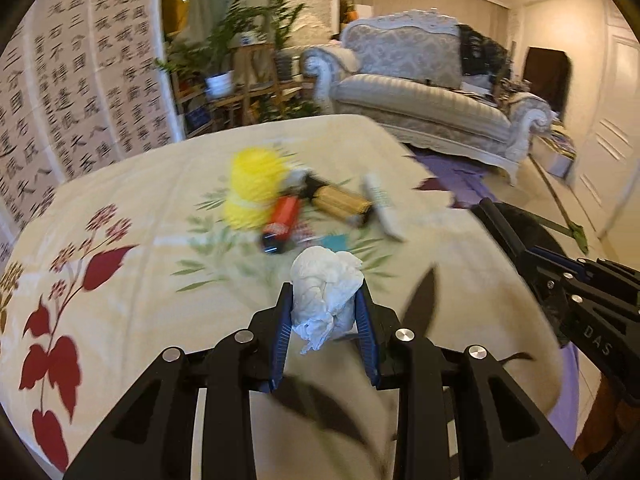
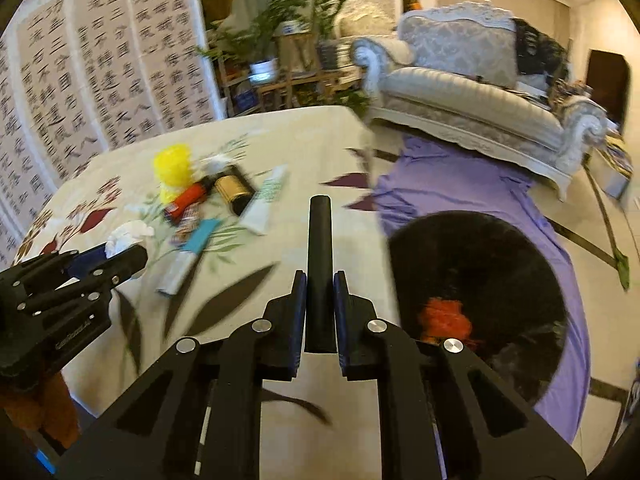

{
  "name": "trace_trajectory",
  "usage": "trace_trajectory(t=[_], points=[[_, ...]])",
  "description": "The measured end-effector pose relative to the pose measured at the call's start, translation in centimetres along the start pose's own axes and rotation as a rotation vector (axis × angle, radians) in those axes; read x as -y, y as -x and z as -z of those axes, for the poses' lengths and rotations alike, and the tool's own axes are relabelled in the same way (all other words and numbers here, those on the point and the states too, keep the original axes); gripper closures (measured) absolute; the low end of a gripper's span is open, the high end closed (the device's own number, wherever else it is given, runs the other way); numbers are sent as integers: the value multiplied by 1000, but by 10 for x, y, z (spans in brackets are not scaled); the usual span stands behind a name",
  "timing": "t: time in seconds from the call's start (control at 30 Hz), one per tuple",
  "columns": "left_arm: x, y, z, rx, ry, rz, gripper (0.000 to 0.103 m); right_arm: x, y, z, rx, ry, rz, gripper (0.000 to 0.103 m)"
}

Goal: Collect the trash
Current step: 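Carry the tissue and black marker toward the black bin with both tools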

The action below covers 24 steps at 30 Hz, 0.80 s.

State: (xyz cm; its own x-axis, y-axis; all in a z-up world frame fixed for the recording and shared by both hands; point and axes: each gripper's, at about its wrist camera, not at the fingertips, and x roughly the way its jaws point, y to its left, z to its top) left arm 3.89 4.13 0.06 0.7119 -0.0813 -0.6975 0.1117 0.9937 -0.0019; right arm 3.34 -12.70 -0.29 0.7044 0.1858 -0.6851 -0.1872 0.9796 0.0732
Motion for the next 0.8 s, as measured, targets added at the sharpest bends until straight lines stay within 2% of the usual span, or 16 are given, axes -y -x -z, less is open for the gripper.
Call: trace_trajectory(t=[0.37, 0.53, 0.8], points=[[89, -17, -19, 25, -112, 126, 72, 71, 14, 16, 41, -105, 182, 89], [122, -28, -26, 30, -148, 150, 72, 94, 15, 20, 57, -139, 234, 89], [151, -47, -31, 23, -192, 159, 72, 121, 4, 25, 53, -185, 252, 89]])
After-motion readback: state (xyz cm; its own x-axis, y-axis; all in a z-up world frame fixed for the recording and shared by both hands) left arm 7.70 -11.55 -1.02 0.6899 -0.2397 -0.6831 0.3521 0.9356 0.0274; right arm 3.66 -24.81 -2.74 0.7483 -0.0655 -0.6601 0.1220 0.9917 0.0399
